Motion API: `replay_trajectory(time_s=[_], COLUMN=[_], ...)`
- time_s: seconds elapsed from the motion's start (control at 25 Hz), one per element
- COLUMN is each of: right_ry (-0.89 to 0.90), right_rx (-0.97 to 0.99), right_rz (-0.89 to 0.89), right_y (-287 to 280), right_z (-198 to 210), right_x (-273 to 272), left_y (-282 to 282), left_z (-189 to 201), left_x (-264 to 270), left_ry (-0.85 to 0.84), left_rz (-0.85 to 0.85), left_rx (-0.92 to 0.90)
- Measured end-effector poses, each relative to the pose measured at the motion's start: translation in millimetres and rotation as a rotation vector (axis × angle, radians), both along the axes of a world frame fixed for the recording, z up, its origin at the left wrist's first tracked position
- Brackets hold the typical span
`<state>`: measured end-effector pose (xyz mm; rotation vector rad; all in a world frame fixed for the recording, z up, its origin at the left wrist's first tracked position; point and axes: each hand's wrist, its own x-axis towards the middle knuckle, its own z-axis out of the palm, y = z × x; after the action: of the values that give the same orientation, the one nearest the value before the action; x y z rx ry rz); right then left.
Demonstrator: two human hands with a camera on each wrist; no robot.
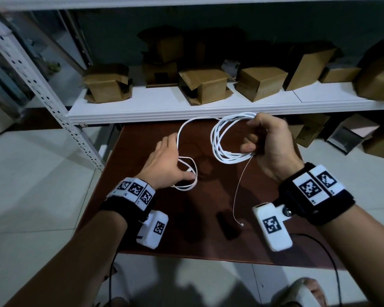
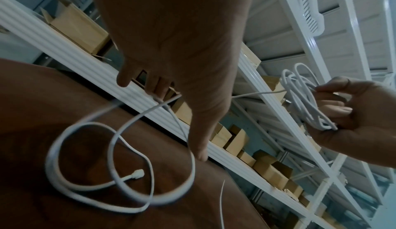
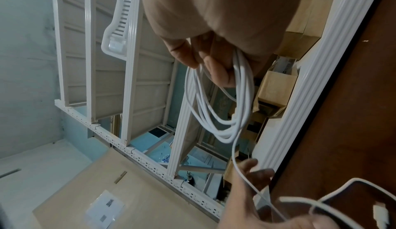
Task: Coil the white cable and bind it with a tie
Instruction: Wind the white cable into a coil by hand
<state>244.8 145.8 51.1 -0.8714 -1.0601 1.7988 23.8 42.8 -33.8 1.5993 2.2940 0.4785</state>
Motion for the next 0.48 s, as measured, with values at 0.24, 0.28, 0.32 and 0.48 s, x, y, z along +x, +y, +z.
replay_trajectory(time_s=[0.24, 0.28, 0.32, 0.48], right_ry=[-0.048, -0.058, -0.07, -0.11], right_rx=[0.038, 0.045, 0.057, 0.104], right_rz=[0.091, 0.103, 0.113, 0.127], right_y=[-6.9, -7.8, -8.7, -13.0], right_z=[-3.8, -4.4, -5.5, -8.5], right_x=[-3.7, -4.5, -5.7, -11.1], left_y=[0.0, 0.1, -0.3, -2.3], left_z=[10.6, 11.8, 13.0, 23.7], left_x=[3.5, 2.5, 1.8, 9.0], left_ry=[-0.17, -0.178, -0.167, 0.213], left_rz=[0.186, 0.225, 0.243, 0.078], left_rx=[0.114, 0.114, 0.116, 0.185])
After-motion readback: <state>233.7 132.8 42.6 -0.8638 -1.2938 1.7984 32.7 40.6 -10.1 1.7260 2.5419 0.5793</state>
